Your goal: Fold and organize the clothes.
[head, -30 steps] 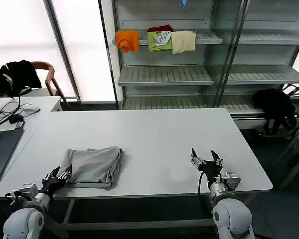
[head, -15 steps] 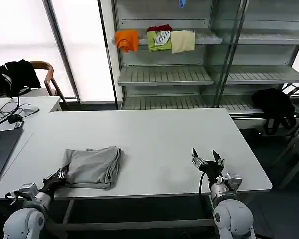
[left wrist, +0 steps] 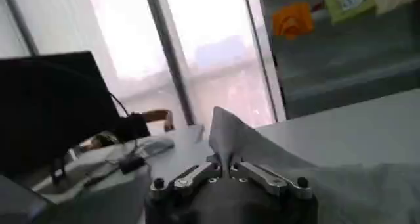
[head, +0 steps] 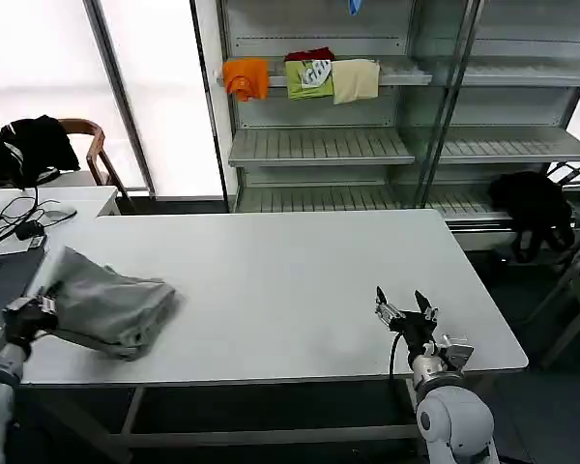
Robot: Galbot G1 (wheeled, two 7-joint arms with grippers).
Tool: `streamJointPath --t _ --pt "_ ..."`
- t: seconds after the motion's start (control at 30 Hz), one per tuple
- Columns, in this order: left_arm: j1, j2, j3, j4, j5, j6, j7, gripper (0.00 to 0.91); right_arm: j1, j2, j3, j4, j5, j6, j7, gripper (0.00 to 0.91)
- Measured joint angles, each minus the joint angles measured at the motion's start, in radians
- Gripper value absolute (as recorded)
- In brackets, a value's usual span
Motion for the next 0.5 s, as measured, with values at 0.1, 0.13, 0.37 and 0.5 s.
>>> streamJointPath --t 0.1,0.13,0.37,0.5 --pt "-0.021 0.057 -0.026 -0.002 0.057 0.000 0.026 0.010 0.006 0.006 -0.009 -0.009 0.000 0.002 0.000 0.907" --pt "-0.028 0.075 -0.032 -0.004 0.072 0.002 0.033 0.020 0.007 0.008 -0.012 -0.012 -0.001 0.002 0.000 0.907" --pt "-0.045 0.152 -0.043 -0.044 0.155 0.021 0.062 0.020 0.008 0.020 -0.028 -0.030 -0.006 0.011 0.000 0.907" --pt "-0.029 0.151 -0.023 -0.089 0.204 0.023 0.067 0.030 0.001 0.017 -0.027 -0.039 -0.006 0.018 -0.001 0.907"
